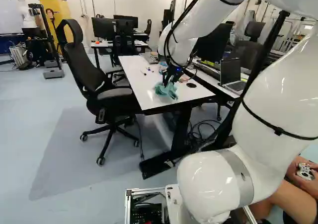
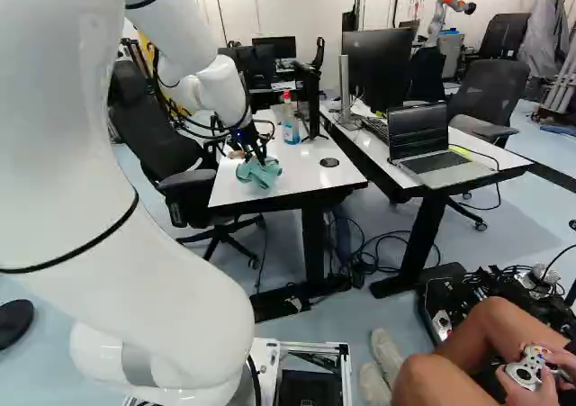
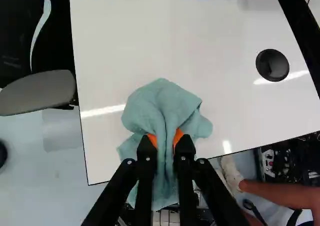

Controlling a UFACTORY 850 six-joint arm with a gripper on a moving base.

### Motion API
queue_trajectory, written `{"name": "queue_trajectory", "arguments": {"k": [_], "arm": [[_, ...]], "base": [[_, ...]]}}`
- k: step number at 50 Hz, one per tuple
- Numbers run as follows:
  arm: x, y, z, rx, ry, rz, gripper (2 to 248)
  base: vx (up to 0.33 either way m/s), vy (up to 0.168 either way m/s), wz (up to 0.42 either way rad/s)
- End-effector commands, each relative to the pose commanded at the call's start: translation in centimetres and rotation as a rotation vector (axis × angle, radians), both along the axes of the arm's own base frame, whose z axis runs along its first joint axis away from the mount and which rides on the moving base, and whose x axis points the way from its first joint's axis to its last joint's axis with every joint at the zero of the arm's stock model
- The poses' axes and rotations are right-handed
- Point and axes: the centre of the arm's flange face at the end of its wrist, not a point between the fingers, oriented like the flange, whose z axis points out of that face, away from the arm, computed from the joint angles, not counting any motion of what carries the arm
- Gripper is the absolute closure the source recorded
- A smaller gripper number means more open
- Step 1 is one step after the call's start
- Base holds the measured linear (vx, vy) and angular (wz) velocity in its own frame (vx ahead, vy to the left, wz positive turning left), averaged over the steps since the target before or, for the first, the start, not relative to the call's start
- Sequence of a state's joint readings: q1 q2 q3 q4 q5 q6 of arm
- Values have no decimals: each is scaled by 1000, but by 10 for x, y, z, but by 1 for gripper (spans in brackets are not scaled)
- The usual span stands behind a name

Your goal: Clean the table with the green towel

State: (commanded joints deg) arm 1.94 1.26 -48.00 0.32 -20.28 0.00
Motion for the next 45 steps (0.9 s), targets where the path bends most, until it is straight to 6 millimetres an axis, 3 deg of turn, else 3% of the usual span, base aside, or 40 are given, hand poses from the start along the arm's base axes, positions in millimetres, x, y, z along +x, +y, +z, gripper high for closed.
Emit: {"name": "queue_trajectory", "arguments": {"k": [45], "arm": [[20, -79, 0, 0, -1, -166, 200]], "base": [[0, 0, 0]]}}
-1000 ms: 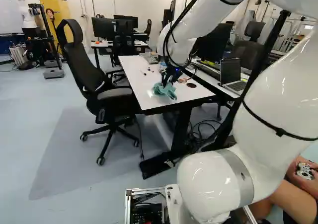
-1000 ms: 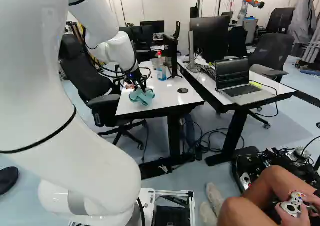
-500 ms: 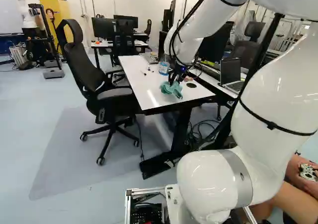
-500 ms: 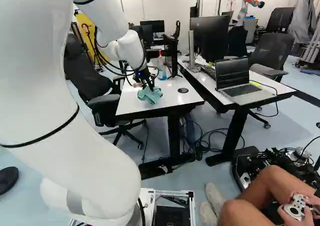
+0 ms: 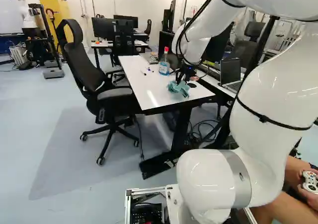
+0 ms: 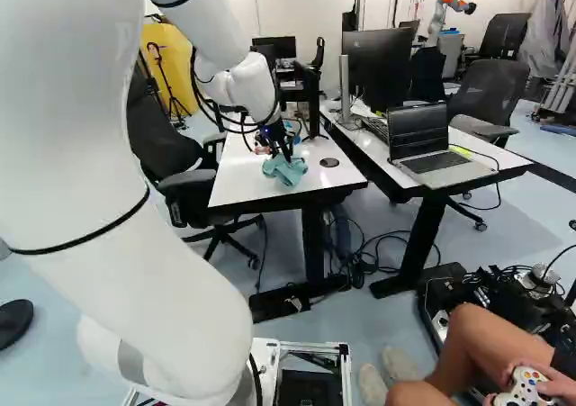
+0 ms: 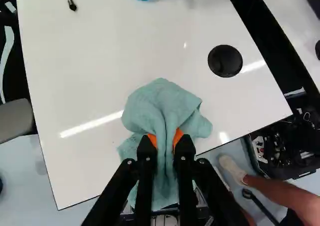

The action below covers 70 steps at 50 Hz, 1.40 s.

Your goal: Clean the table with the green towel

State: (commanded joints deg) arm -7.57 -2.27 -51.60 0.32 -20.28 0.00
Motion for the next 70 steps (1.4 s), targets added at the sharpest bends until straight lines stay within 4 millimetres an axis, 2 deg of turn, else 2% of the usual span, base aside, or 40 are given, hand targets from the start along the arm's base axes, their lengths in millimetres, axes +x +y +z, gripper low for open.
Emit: {"name": "queue_trajectory", "arguments": {"k": [37, 52, 70], "arm": [[7, -66, 0, -1, -5, -129, 200], [22, -92, 0, -2, -11, -171, 200], [48, -119, -1, -5, -21, -202, 200]], "base": [[0, 0, 0], [0, 0, 0], [0, 0, 0]]}}
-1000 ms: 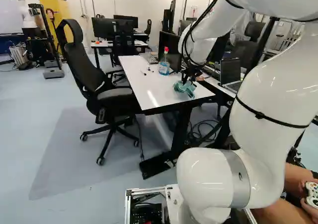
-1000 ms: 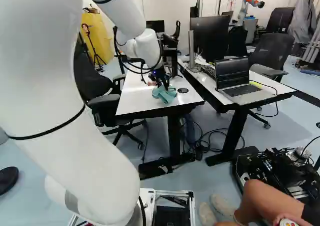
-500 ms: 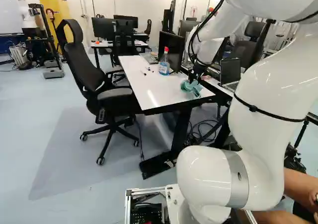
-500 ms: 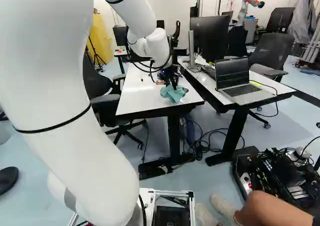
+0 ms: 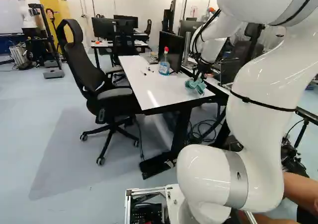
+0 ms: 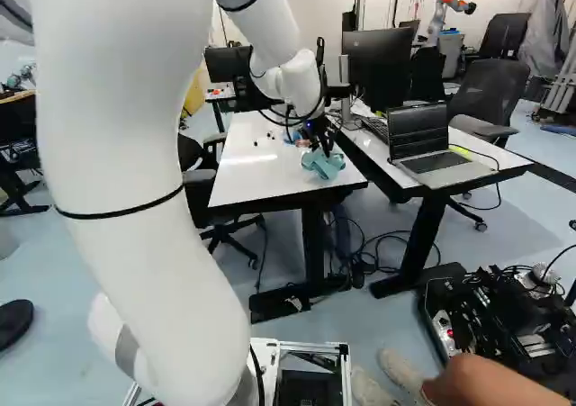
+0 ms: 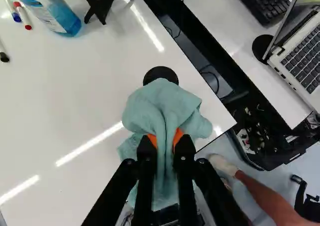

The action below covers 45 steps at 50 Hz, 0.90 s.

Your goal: Clean the table with the green towel

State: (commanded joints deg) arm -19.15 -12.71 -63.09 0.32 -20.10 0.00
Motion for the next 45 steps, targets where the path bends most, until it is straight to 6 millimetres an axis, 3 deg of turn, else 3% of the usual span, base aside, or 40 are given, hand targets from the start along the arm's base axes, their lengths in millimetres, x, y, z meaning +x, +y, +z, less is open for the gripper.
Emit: {"name": "queue_trajectory", "arguments": {"k": [23, 43, 44, 45], "arm": [[30, -34, -1, -6, -17, -38, 200], [32, -42, -2, -7, -19, -48, 200], [32, -42, -2, -7, -19, -48, 178], [32, -42, -2, -7, -19, -48, 178]], "base": [[0, 0, 0], [0, 0, 0], [0, 0, 0], [0, 0, 0]]}}
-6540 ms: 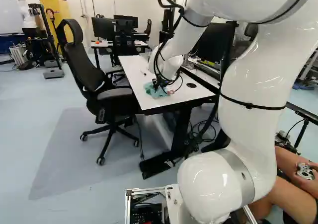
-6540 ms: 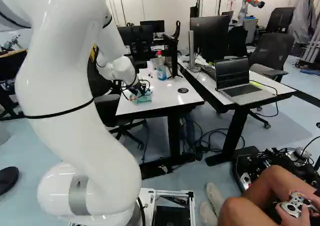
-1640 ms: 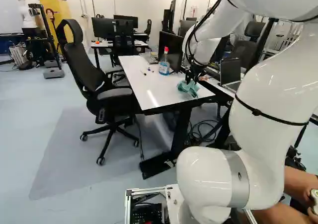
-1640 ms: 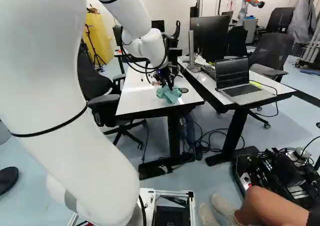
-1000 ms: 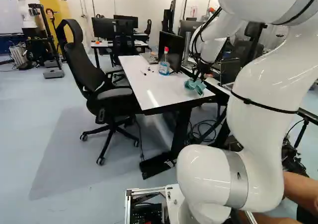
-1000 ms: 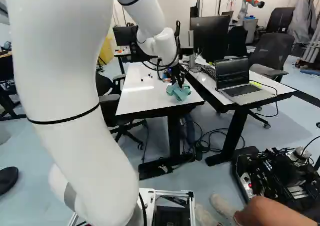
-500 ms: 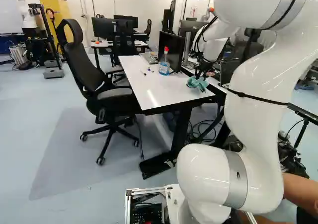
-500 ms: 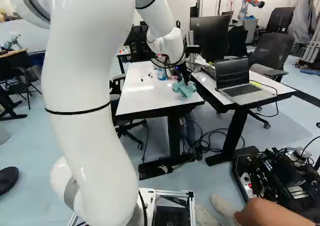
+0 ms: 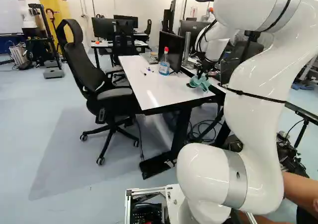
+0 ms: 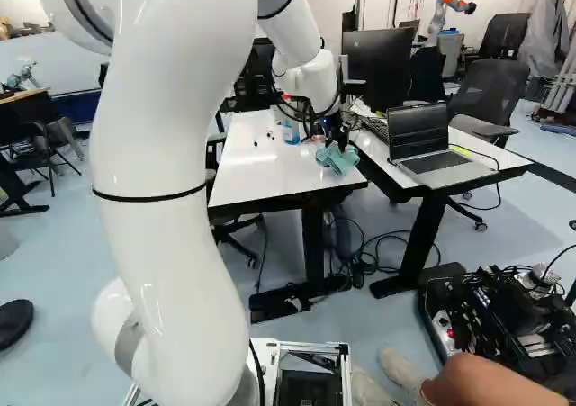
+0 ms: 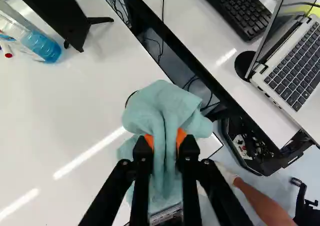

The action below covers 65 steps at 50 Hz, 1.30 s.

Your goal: Clean the table with the green towel

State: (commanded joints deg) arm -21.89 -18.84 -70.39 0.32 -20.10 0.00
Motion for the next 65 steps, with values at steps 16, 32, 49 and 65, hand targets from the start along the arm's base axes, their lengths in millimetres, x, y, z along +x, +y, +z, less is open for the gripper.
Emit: {"name": "queue_trajectory", "arguments": {"k": [16, 32, 49, 65], "arm": [[0, 0, 0, 0, 0, 0, 72], [0, 0, 0, 0, 0, 0, 3], [0, 0, 0, 0, 0, 0, 3], [-1, 3, -1, -3, -6, 4, 3]], "base": [[0, 0, 0], [0, 0, 0], [0, 0, 0], [0, 0, 0]]}}
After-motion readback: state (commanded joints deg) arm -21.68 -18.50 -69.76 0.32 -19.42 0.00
